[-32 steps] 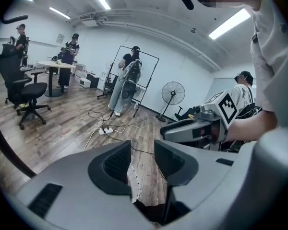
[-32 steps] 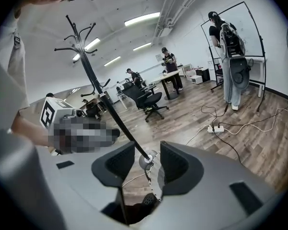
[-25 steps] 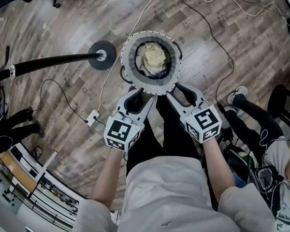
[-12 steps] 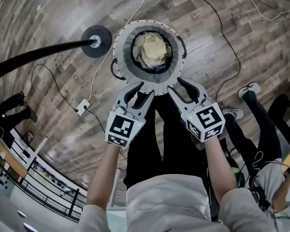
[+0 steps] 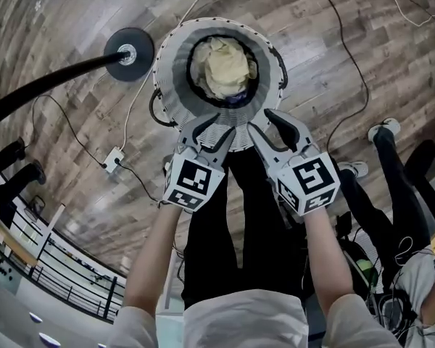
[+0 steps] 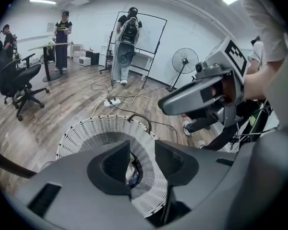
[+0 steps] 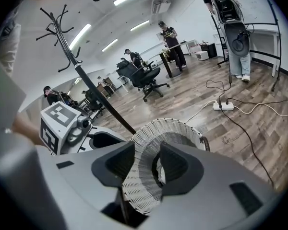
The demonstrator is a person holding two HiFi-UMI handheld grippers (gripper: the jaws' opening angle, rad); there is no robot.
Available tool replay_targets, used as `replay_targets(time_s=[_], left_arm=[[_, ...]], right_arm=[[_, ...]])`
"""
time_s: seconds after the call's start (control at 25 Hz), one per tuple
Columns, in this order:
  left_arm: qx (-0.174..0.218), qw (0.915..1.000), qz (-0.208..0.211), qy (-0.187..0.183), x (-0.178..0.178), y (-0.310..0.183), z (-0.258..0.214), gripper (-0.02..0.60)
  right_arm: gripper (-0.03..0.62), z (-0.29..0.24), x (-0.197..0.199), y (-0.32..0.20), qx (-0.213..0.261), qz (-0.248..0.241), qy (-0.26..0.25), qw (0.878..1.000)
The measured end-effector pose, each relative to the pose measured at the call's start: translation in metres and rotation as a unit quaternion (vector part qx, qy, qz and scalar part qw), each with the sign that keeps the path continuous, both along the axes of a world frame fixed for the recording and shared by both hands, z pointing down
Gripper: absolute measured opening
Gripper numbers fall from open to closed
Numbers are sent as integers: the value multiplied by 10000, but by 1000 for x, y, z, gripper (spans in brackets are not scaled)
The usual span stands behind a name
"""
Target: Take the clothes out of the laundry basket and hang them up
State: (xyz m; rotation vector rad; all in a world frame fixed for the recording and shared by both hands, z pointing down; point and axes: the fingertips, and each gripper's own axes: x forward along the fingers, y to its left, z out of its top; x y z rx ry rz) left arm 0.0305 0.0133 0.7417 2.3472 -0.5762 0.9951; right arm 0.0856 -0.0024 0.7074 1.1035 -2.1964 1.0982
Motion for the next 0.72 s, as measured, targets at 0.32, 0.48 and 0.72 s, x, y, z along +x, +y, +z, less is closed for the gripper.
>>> replay_targets(time_s=[0.32, 0.48, 0.72], left_arm=[[-17, 9996, 109, -243, 10, -18, 78, 170], [-29, 9990, 205, -391, 11, -20, 116, 173], [-111, 9972, 366, -646, 15, -22, 185, 186]], right_arm=[[153, 50, 7, -13, -84, 190, 90, 9997], [153, 70, 7, -13, -144, 247, 54, 9996], [153, 92, 10, -21, -83, 412, -56, 9991]])
